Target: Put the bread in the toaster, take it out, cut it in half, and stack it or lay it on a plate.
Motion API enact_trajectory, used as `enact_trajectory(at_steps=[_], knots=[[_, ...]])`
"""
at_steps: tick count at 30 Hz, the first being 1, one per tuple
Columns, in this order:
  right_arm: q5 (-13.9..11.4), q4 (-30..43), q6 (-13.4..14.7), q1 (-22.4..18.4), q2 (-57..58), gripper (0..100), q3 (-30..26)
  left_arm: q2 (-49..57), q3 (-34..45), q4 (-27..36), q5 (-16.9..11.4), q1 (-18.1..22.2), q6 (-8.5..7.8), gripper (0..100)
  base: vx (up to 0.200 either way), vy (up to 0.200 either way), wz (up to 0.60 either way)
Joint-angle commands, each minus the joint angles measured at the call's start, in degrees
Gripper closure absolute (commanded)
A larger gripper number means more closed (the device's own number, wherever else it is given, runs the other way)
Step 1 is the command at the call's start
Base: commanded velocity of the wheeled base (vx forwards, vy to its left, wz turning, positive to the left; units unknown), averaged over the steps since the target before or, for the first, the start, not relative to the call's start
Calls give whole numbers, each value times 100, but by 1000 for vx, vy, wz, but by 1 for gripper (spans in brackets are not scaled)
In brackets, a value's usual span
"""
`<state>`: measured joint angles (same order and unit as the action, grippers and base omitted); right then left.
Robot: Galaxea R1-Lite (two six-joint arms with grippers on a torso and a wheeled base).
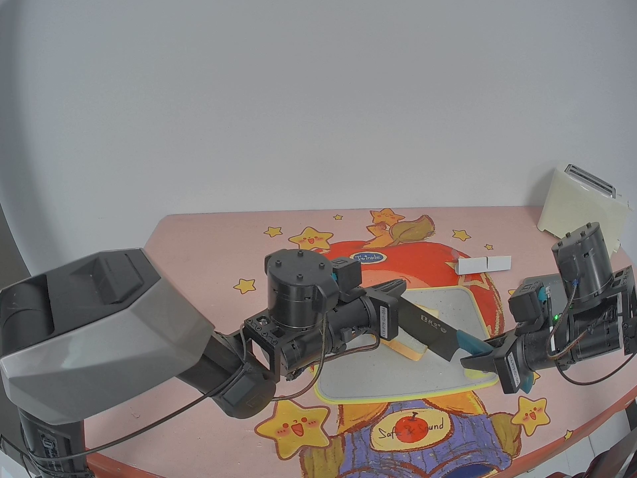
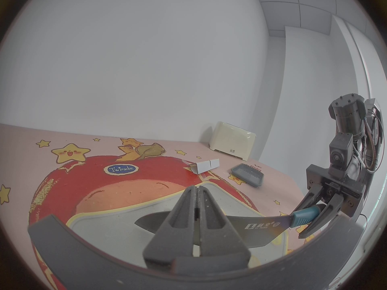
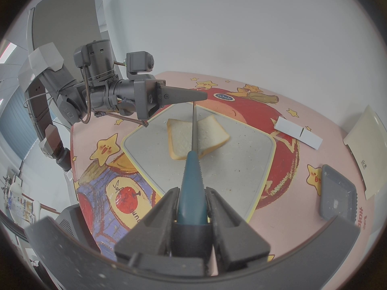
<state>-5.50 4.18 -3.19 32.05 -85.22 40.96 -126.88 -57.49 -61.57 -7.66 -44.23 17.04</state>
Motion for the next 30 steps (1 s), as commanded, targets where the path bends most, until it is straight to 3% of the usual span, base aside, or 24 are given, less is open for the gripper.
enact_trajectory(at_steps=[1,30], knots=[[-4,4,3,3,-56,100,-44,5,-8,-12,1,-7,1,100,0,0,0],[-4,-23,3,-41,-64,100,-115,146,-78,23,-8,-7,-17,100,0,0,0]])
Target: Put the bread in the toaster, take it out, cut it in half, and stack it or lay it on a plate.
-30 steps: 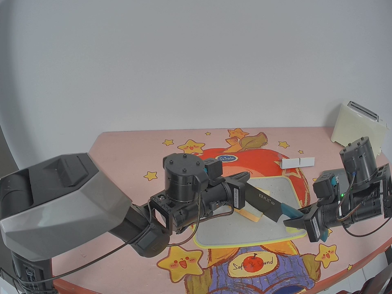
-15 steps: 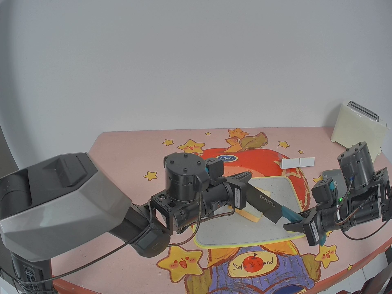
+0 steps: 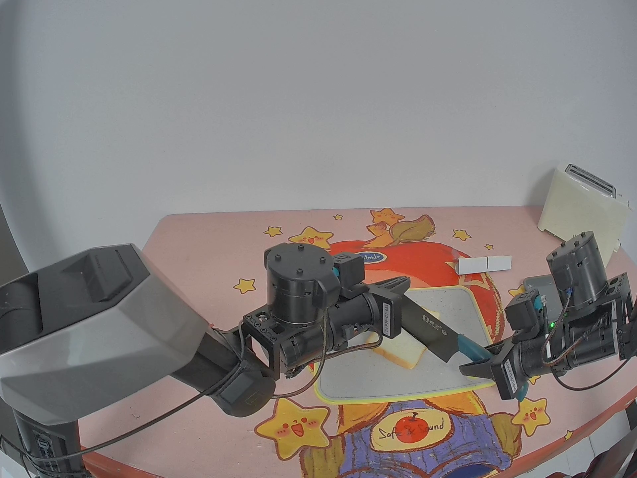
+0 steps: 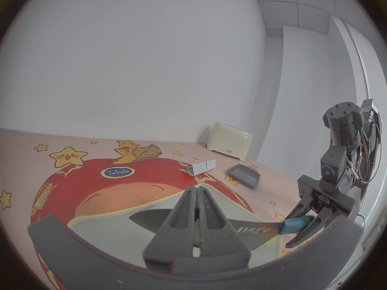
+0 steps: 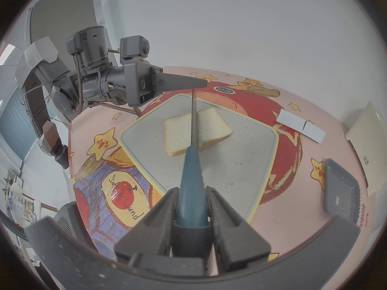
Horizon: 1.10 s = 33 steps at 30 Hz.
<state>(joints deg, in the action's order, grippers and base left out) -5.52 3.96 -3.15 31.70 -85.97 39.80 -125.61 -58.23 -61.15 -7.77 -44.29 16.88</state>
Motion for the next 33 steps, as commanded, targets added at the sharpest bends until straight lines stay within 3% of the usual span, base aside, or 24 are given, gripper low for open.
enact_trajectory(at_steps=[1,19,33], knots=[[-1,-1,-11,-5,10,100,10,19,-4,-20,3,-1,-1,100,0,0,0],[-1,17,-11,-14,80,100,230,-69,128,-38,12,-10,8,100,0,0,0],[-1,-9,-11,-5,45,100,19,-16,146,-55,21,-10,-1,100,0,0,0]])
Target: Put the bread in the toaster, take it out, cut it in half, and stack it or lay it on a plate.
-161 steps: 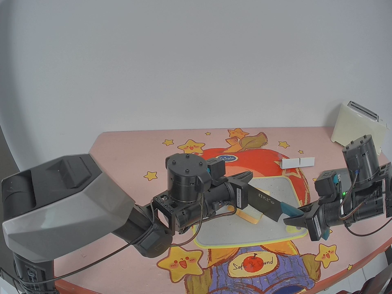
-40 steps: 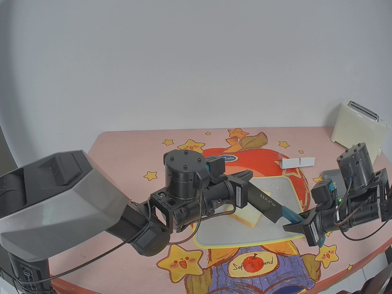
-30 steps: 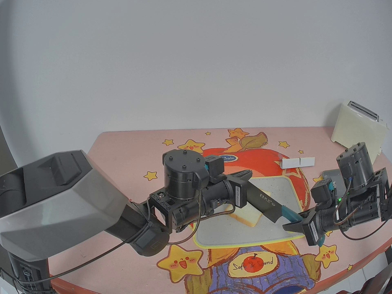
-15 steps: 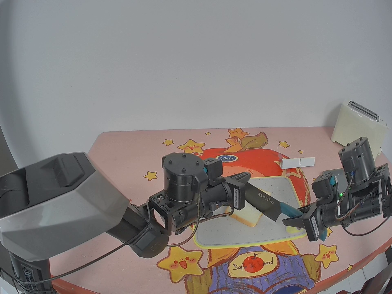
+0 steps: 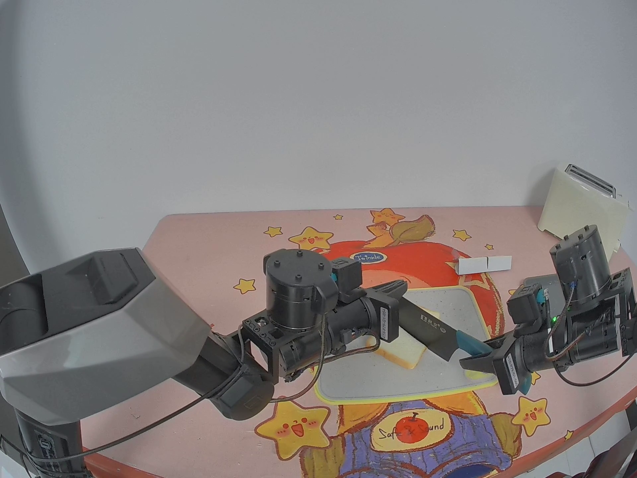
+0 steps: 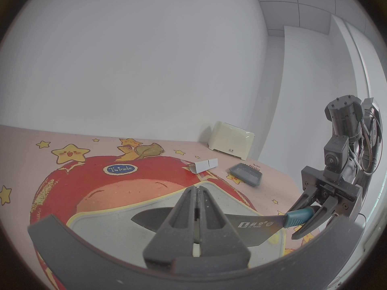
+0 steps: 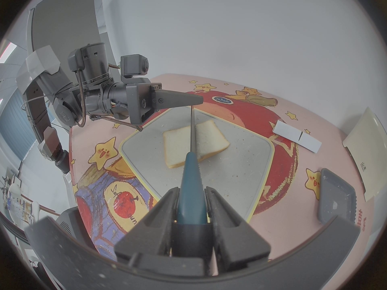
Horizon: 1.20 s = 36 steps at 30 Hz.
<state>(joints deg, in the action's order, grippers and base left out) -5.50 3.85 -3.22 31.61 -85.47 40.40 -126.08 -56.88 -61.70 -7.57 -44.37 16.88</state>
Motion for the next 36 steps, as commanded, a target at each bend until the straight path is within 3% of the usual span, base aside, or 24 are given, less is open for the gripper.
enact_trajectory(at_steps=[1,8,11,17,19,20,21,22,27,29,30,31,33,36], knots=[[-4,1,-3,3,-5,100,-41,48,10,-9,1,-1,-1,100,0,0,0],[-4,-7,5,-6,13,100,-41,672,46,9,1,16,-18,100,0,0,0],[-4,-16,5,-6,21,100,-41,1059,300,0,-16,78,-98,100,0,0,0],[-4,-42,5,-6,21,100,-32,2140,819,17,-78,570,-142,100,0,0,0],[-4,-51,5,-6,30,100,-23,2606,1241,17,-148,851,-352,100,0,0,0],[-4,-51,5,-6,30,100,-23,2641,1276,9,-157,869,-379,100,0,0,0],[5,-42,5,-6,39,100,-23,2992,1680,0,-271,1071,-616,100,0,0,0],[5,-42,5,-6,39,100,-32,3335,1962,0,-359,1212,-695,100,0,0,0],[14,-51,5,-6,39,100,-15,4372,2612,184,-649,1766,-748,100,0,0,0],[14,-51,-3,-6,39,100,-15,4741,2964,237,-737,2372,-1012,100,0,0,0],[14,-51,-3,-6,39,100,-15,4741,2964,237,-737,2372,-1012,100,0,0,0],[14,-51,-3,-6,57,100,-15,5093,3051,255,-957,2759,-1196,100,0,0,0],[14,-51,-3,-6,83,100,-15,5488,3139,281,-1177,2899,-1170,100,0,0,0],[14,-51,-3,-6,101,100,-15,6025,3456,307,-1273,2917,-1143,100,0,0,0]])
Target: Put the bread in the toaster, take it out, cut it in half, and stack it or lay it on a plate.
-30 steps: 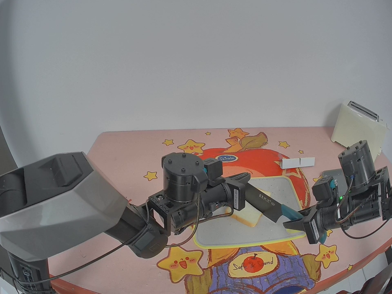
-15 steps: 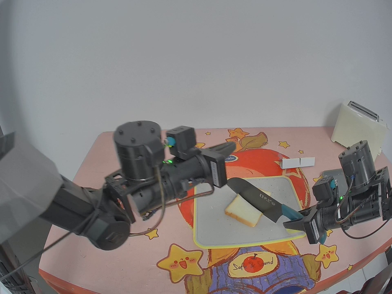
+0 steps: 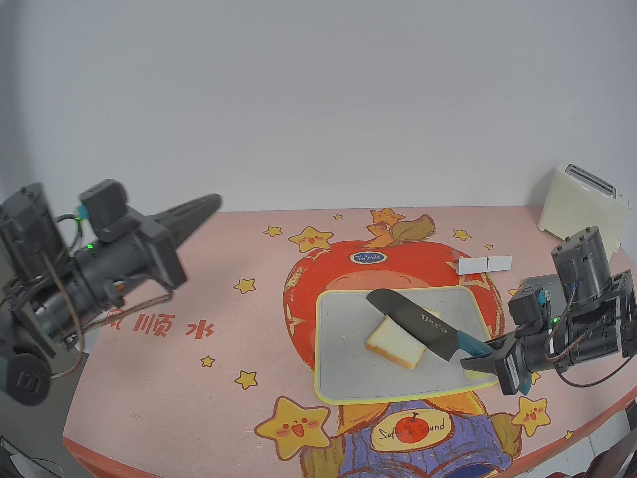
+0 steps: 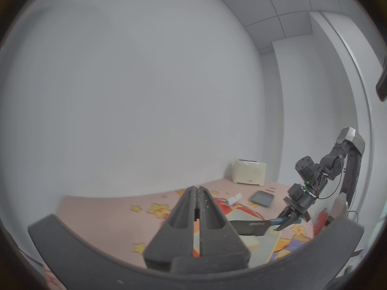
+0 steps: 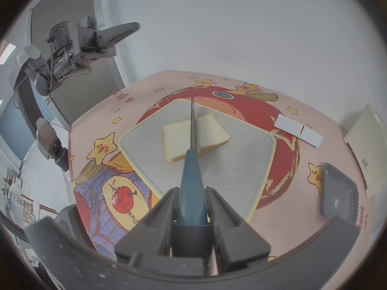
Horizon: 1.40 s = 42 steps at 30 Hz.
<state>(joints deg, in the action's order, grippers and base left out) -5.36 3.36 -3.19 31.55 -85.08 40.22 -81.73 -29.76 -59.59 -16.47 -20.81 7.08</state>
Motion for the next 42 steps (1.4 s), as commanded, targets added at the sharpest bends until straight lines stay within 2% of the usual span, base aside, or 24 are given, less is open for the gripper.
enact_trajectory(at_steps=[1,2,5,10,22,27,34,42], knots=[[0,-2,-6,0,62,100,13,1651,796,96,-383,560,-163,100,0,0,0],[0,-2,-6,0,62,100,30,1950,1016,202,-392,534,-155,100,0,0,0],[0,-11,-6,0,62,100,48,2082,981,527,-392,569,-172,100,0,0,0],[0,-20,-15,0,53,100,65,2082,1051,615,-392,569,-207,100,0,0,0],[-9,-29,-15,-79,114,100,188,2073,1139,624,-418,552,-190,100,0,0,0],[-9,-29,-6,-88,141,100,259,2073,1112,615,-682,560,-190,100,0,0,0],[-9,-20,12,-88,308,100,382,2073,1112,615,-691,569,-190,100,0,0,0],[-17,-20,152,-79,334,100,443,2064,1130,615,-691,569,-190,100,0,0,0]])
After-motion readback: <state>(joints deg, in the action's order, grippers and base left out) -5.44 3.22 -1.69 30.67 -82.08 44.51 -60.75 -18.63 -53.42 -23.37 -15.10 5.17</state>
